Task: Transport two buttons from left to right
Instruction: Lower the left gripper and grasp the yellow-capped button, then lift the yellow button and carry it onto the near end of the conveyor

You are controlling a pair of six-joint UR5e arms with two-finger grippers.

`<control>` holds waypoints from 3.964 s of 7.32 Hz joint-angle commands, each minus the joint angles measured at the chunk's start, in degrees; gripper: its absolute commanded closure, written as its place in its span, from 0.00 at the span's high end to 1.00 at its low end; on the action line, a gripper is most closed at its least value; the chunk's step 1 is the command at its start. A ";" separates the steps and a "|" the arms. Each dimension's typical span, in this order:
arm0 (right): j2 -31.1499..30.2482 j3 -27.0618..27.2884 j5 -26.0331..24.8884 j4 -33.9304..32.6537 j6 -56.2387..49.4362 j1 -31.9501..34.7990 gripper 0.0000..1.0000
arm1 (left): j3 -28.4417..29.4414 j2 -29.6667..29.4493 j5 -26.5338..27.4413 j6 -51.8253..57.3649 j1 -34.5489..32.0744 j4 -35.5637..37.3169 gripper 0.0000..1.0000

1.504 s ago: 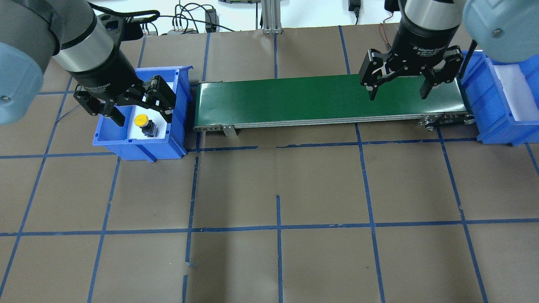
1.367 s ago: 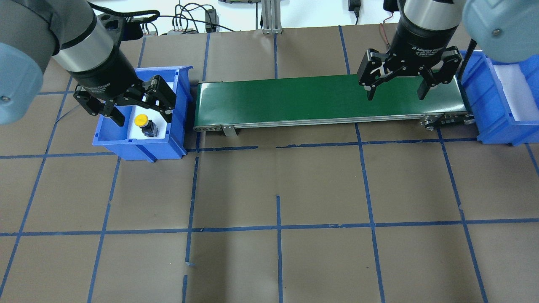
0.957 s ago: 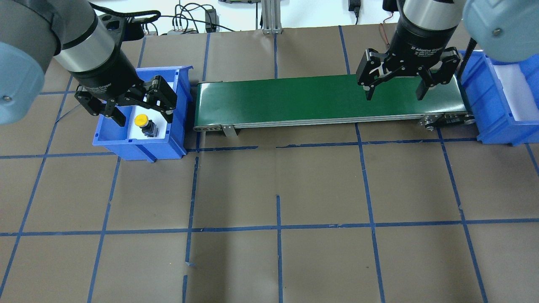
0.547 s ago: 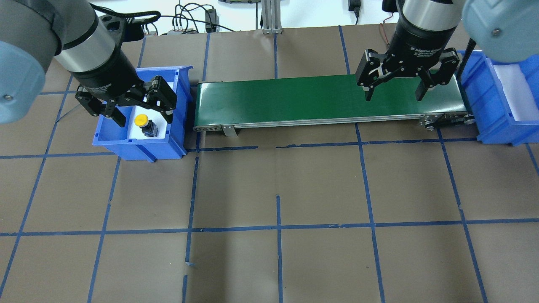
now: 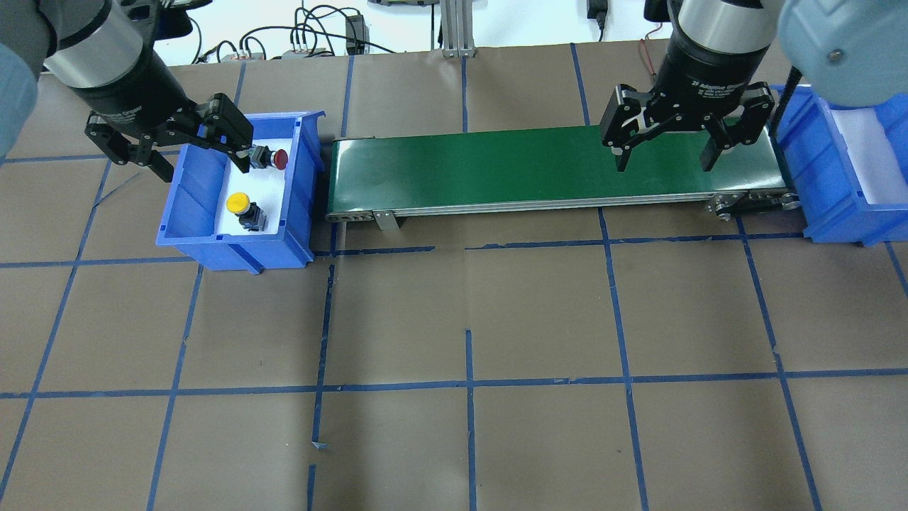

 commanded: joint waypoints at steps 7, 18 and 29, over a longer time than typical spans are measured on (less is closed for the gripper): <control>1.54 -0.71 -4.11 -0.79 -1.67 0.43 1.00 | -1.03 -20.84 3.86 5.87 3.70 12.33 1.00; 5.32 -9.41 -3.95 -0.53 -4.31 2.00 1.00 | -0.24 -23.41 3.95 6.30 3.71 14.00 0.32; 1.19 -3.43 6.02 -5.72 -5.45 0.34 1.00 | 10.05 -24.87 2.98 -14.43 -17.54 17.84 0.28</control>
